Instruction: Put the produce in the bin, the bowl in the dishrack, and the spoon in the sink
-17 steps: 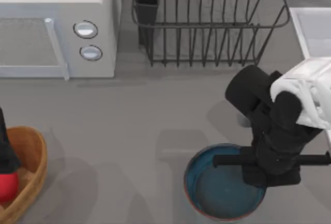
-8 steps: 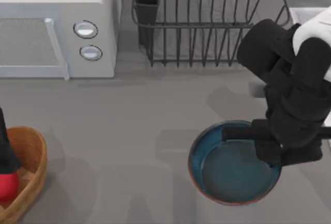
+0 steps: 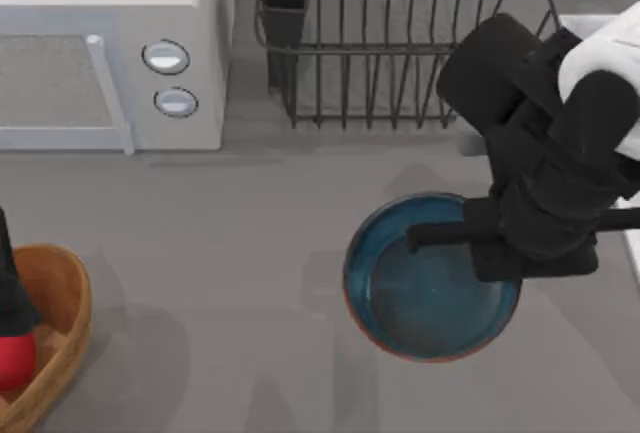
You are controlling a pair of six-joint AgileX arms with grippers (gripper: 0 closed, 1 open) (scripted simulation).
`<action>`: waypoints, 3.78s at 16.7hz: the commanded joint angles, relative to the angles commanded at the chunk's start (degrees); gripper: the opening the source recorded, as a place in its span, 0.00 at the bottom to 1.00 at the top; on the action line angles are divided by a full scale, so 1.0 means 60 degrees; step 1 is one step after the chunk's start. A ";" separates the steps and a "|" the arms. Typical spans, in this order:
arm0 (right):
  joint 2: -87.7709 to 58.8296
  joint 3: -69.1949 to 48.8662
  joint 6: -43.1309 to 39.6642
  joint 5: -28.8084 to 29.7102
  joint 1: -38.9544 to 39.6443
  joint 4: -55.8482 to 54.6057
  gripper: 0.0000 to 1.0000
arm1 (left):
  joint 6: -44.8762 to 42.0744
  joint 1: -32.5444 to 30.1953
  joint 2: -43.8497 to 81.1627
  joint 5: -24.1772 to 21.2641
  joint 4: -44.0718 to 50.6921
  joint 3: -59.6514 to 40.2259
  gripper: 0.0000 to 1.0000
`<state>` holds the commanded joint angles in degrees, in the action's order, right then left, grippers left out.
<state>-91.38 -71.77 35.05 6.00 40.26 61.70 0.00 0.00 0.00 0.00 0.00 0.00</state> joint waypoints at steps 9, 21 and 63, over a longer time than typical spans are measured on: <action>0.0540 -0.1069 -0.3224 0.5400 0.1958 -0.5900 0.00 | 0.0000 0.0000 0.0000 0.0000 0.0000 0.0000 1.00; 0.1468 -0.1766 -0.5541 0.9136 0.3200 -1.0059 0.00 | 0.0000 0.0000 0.0000 0.0000 0.0000 0.0000 1.00; -0.4293 -0.0768 -0.5672 0.5352 -0.0675 -1.6975 1.00 | 0.0000 0.0000 0.0000 0.0000 0.0000 0.0000 1.00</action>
<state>-117.14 -76.38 1.02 38.11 36.21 -40.15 0.00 0.00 0.00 0.00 0.00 0.00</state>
